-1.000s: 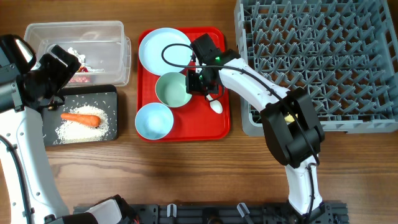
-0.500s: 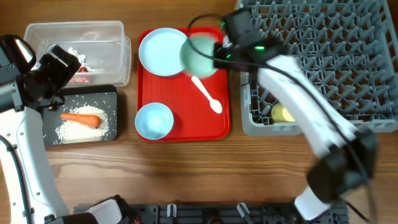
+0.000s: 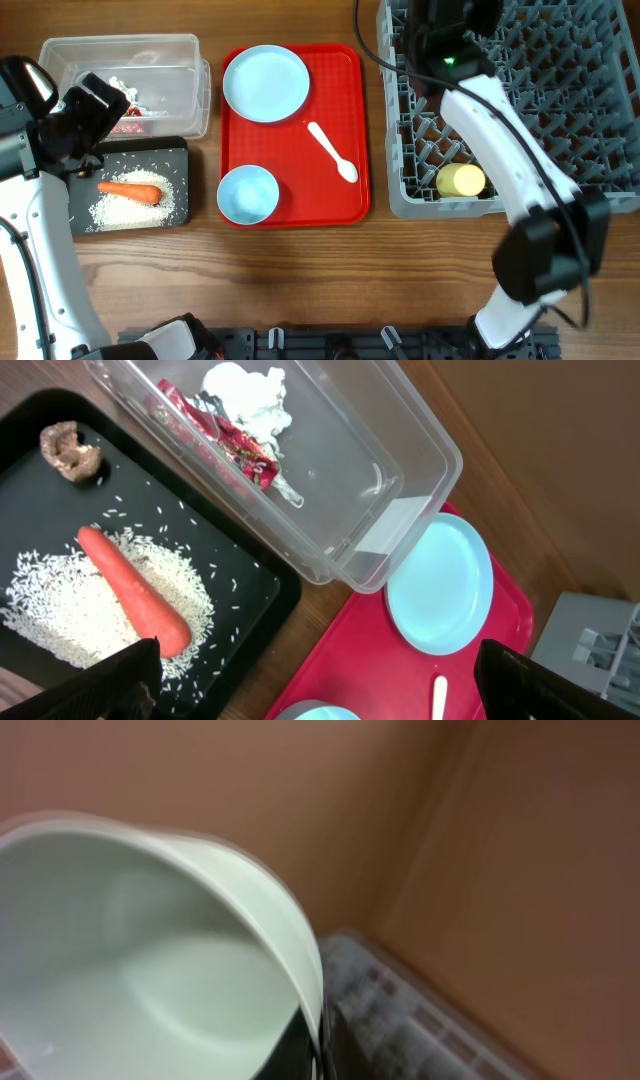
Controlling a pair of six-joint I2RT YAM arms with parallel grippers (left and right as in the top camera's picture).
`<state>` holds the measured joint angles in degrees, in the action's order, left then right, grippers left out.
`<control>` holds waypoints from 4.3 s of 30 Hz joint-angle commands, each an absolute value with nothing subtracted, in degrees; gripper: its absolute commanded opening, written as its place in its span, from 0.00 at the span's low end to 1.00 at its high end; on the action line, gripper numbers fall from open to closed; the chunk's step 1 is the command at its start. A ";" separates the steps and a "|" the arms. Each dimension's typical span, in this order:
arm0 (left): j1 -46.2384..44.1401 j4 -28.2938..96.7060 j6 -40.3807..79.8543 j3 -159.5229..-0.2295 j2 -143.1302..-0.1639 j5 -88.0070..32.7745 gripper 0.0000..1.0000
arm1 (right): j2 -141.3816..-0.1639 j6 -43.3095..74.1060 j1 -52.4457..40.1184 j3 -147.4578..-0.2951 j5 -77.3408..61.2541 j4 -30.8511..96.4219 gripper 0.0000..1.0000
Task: Sort waste into correct bins and load items into the dishwasher rack
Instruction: 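Carry the teal bowl with the right gripper over the rack, then set the teal bowl in the rack's far corner and release, then move the right gripper to the light-blue bowl and grasp its rim, then lift the light-blue bowl and carry it to the rack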
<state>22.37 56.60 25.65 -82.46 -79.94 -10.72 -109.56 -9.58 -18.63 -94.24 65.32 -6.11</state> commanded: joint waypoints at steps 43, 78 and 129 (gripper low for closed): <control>22.74 56.45 25.98 -82.52 -80.27 -10.37 1.00 | -128.05 -39.99 -22.81 -94.06 74.63 -4.64 1.00; 22.74 56.45 25.96 -82.52 -80.27 -10.37 1.00 | -123.26 -12.99 -40.64 -94.17 48.25 1.04 0.99; 22.74 56.45 25.96 -82.52 -80.27 -10.37 1.00 | -118.17 51.88 -41.69 -74.19 -27.18 18.11 0.04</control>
